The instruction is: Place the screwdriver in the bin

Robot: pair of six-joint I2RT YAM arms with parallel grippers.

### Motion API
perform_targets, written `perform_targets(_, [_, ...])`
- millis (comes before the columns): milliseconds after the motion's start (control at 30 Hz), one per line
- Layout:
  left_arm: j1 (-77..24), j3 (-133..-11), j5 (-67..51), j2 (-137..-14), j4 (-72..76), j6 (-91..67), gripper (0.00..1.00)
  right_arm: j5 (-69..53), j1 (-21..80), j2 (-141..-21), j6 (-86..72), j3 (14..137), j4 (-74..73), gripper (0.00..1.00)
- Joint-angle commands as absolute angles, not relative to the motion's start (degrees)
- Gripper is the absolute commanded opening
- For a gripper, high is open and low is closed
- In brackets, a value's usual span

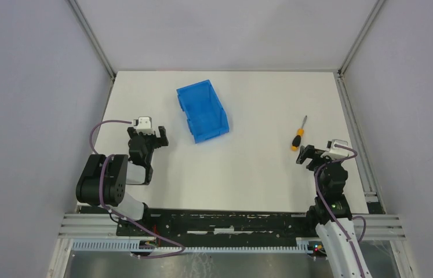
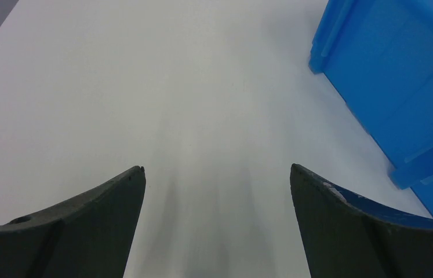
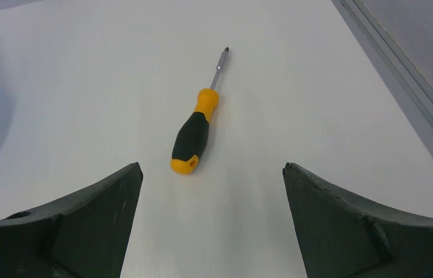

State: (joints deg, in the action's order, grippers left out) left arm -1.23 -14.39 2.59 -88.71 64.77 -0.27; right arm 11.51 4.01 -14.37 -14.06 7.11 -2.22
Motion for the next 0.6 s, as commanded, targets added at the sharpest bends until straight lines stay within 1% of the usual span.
perform_targets(0, [-1.0,-14.5,2.2,-87.8,66.3,-1.5,1.0,15.8,3.9,-16.9,-13.2,10.5,-0.4,0.98])
perform_targets(67, [-1.0,-14.5,2.2,-87.8,66.3,-1.5,1.0,16.3,3.9,-19.8,-14.7,14.7,1.3,0.98])
perform_targets(167, [-1.0,-14.5,2.2,-87.9,66.3,-1.5,1.0,10.5,3.9,-25.8,-12.4,21.8,2.9,0.98])
perform_targets(233, [-1.0,-14.5,2.2,-87.8,66.3,-1.5,1.0,6.8,3.9,-31.9,-10.8,28.8,3.0,0.98])
perform_targets(267, [-1.0,-14.5,2.2,-87.8,66.3,-1.5,1.0,5.7,3.9,-35.8,-10.4,34.2,1.3,0.98])
perform_targets(333, [-1.0,-14.5,2.2,-87.8,66.3,-1.5,1.0,3.5,3.9,-47.6,-9.7,46.2,-6.8,0.98])
perform_targets(367, [-1.0,-14.5,2.2,-87.9,66.2,-1.5,1.0,3.4,3.9,-54.0,-9.6,54.2,-12.1,0.98])
perform_targets(467, [-1.0,-14.5,2.2,-87.8,66.2,-1.5,1.0,7.3,3.8,-74.6,-9.1,77.5,-32.2,0.98])
perform_targets(533, [-1.0,-14.5,2.2,-87.8,66.3,-1.5,1.0,8.6,3.7,-84.5,-8.2,86.1,-39.2,0.97])
perform_targets(567, [-1.0,-14.5,2.2,-87.8,66.3,-1.5,1.0,9.4,3.7,-88.1,-8.3,87.4,-40.1,0.96])
